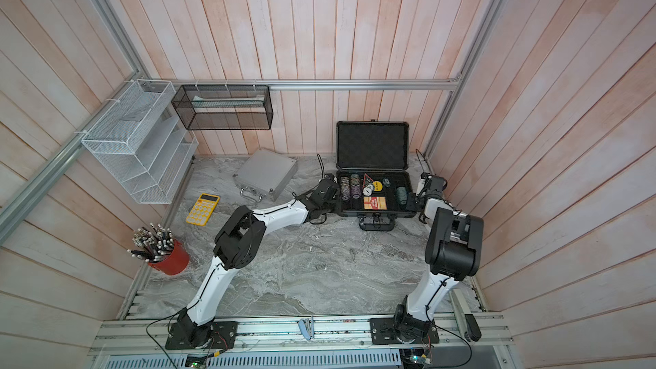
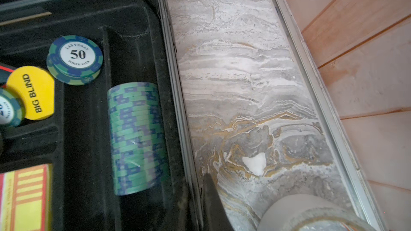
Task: Open the poker set cases
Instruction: Move the poker set case to the center of the board.
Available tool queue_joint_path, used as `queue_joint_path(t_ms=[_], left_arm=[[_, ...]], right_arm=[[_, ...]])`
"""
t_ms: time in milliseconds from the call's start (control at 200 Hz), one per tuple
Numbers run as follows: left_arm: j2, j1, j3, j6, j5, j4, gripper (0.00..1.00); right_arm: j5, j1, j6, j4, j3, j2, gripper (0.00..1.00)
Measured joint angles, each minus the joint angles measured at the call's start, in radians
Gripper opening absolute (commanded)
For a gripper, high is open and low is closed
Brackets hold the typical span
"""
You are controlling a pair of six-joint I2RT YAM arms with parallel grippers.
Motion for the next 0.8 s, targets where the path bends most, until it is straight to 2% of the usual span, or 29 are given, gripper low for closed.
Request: queue_joint_path(t_ms=[80,165,315,530,570,590,685,795], left_arm=[[-0.023,-0.003,-0.034,0.003,0.032,0.011,0.51],[-0.053,-0.01,-0.069,0.008,0.064,0.024,0.57],[-0.1,-0.018,-0.112,0.021,0.084,0.024,0.61],[-0.248,0.0,-0.185,0.061,0.087,0.031,0.67],[-0.29,0.013,-0.2,0.077,0.079,0.037,0.68],[-0.313,0.023,-0.208,0.085,0.075,0.04,0.69],[-0.415,0.084,-0.243,0.123,0.062,0.056,0.72],[-0.515,0.185,-0.293,0.17,0.042,0.081,0.74]], right_arm=[[-0.003,0.0,0.008,0.0,0.0,0.0,0.15],[-0.01,-0.002,0.021,0.0,0.0,0.0,0.16],[-0.013,-0.003,0.056,0.004,0.002,0.0,0.2],[-0.018,-0.004,0.103,0.02,0.013,-0.014,0.34],[-0.023,-0.003,0.109,0.022,0.013,-0.028,0.35],[-0.026,-0.003,0.115,0.023,0.013,-0.039,0.39],[-0.04,0.005,0.14,0.03,0.013,-0.1,0.46],[-0.044,0.046,0.166,0.059,0.005,-0.185,0.49]])
